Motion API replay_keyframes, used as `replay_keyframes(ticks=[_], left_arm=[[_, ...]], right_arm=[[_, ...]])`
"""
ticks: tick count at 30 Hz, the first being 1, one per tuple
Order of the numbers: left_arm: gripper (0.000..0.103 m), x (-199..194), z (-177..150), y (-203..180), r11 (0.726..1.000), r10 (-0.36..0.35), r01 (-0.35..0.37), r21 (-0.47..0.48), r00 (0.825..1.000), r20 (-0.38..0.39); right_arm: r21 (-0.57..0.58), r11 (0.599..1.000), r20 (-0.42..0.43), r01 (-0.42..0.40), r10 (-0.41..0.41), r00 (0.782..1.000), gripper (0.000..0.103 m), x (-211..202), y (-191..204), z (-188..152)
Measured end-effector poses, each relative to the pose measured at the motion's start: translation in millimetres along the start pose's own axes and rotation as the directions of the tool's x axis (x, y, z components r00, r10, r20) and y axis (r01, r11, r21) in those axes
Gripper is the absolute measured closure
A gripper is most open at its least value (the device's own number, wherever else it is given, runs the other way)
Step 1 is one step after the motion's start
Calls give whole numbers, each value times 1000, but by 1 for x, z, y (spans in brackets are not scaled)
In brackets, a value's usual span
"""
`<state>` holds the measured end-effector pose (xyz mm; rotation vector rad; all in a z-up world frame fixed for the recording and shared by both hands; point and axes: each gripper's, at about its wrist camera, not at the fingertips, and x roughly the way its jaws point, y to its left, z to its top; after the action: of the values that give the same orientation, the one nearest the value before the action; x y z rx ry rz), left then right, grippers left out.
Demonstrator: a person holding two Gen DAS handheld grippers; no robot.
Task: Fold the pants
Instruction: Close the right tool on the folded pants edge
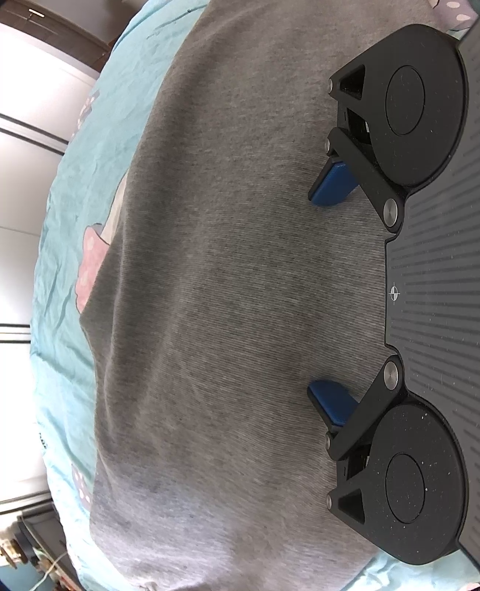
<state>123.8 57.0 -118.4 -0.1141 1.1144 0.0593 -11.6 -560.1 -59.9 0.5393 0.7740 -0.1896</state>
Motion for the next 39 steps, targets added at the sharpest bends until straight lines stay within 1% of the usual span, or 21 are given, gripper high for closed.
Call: replay_keyframes(ticks=[2, 3, 4, 5, 6, 7, 8, 9, 11, 12, 15, 18, 20, 25, 27, 29, 30, 31, 33, 35, 39], left_arm=[[0, 0, 0, -1, 1000, 2, -2, 5, 1000, 0], [0, 0, 0, 0, 1000, 2, -2, 5, 1000, 0], [0, -1, 0, 0, 1000, 0, 0, 2, 1000, 1], [0, -1, 0, 1, 1000, -1, 1, -2, 1000, 1], [0, -1, 1, 1, 1000, -1, 1, -6, 1000, 1], [0, 0, 1, 1, 1000, 1, -1, -8, 1000, 1], [0, 0, 1, 0, 1000, 5, -5, -6, 1000, 1], [0, 1, 1, -1, 1000, 10, -10, -3, 1000, 0], [0, 2, 1, -3, 1000, 21, -21, 4, 1000, 0], [0, 2, 1, -4, 1000, 25, -25, 8, 1000, 0], [0, 2, 1, -5, 1000, 29, -29, 8, 1000, 2], [0, 1, 1, -4, 1000, 26, -26, 1, 1000, 1], [0, 1, 1, -5, 1000, 30, -30, 1, 1000, 0], [0, 2, 1, -7, 999, 41, -41, 6, 999, 2], [0, 2, 1, -7, 999, 39, -39, 4, 999, 2], [0, 2, 1, -6, 999, 38, -38, 3, 999, 2], [0, 2, 1, -6, 999, 39, -39, 4, 999, 2], [0, 2, 1, -7, 999, 40, -40, 5, 999, 2], [0, 3, 1, -8, 999, 45, -45, 8, 999, 3], [0, 4, 1, -9, 999, 50, -50, 10, 999, 3], [0, 4, 1, -9, 999, 52, -52, 10, 999, 4]], right_arm=[[61, 996, -50, -63, 66, 997, 6, 1, -25, -4], [65, 996, -27, -61, 63, 998, 7, -3, -34, -4], [75, 997, 41, -14, 11, 999, 7, -13, -41, -2], [106, 991, 122, 85, -98, 988, 7, -26, -46, -1], [168, 967, 199, 194, -226, 954, 6, -40, -53, 0], [246, 938, 255, 243, -305, 918, 6, -52, -61, 1], [320, 926, 287, 202, -298, 910, 6, -63, -72, 0], [402, 909, 294, 107, -238, 925, 6, -71, -86, -2], [552, 832, 258, -58, -104, 961, 7, -70, -111, -11], [605, 791, 219, -89, -58, 974, 15, -64, -120, -16], [672, 733, 167, -108, -7, 986, 78, -42, -129, -30], [699, 703, 169, -131, 15, 985, 88, -32, -133, -35], [688, 709, 194, -154, 24, 981, 90, -30, -132, -26], [518, 812, 352, -268, 83, 932, 90, -50, -110, -3], [505, 845, 312, -178, 14, 950, 89, -42, -110, 0], [515, 857, 222, -17, -115, 968, 85, -34, -116, -6], [520, 854, 203, 36, -164, 965, 83, -33, -119, -10], [528, 849, 216, 29, -167, 962, 78, -40, -123, -18], [574, 819, 222, 9, -166, 961, 56, -50, -130, -29], [590, 807, 228, -20, -143, 963, 55, -55, -142, -39], [608, 779, 240, -151, 2, 971, 55, -42, -150, -45]])
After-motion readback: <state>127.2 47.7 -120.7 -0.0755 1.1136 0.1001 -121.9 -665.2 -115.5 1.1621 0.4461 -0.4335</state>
